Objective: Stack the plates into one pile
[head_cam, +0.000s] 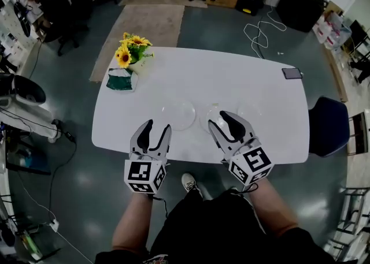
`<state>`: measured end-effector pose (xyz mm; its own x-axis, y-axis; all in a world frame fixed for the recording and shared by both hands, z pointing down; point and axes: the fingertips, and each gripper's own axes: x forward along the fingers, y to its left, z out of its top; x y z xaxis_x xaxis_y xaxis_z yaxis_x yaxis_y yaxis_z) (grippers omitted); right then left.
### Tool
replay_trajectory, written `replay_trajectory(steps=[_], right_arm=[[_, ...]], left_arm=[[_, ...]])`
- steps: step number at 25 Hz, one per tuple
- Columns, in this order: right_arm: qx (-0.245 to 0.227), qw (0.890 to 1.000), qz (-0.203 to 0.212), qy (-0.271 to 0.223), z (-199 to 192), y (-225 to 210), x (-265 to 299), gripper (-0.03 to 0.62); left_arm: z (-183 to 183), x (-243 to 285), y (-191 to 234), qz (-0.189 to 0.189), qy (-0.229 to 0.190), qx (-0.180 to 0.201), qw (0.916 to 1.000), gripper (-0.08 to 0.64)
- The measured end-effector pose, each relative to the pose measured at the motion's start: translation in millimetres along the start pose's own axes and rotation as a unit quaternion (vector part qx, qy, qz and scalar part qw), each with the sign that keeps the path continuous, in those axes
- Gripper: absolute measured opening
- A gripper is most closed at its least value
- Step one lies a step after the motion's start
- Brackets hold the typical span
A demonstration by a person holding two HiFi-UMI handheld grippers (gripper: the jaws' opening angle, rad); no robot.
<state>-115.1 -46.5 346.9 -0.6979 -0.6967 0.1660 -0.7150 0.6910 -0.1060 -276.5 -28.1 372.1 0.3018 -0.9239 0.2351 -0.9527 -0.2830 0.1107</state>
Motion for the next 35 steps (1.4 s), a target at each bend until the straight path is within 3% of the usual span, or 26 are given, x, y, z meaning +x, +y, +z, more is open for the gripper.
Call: replay_trajectory(steps=[13,35], right_arm=[[-0.02,0.999,0.013,0.033,-24,20,47,0.169],[0.018,0.988,0.021,0.154,-155,7,107,0.167]], left_arm=[[-24,16,34,0.0,0.028,-0.009,0.9996,0.219],[-102,73,63,0.028,0.104,-0.029,0.9937,0.219]])
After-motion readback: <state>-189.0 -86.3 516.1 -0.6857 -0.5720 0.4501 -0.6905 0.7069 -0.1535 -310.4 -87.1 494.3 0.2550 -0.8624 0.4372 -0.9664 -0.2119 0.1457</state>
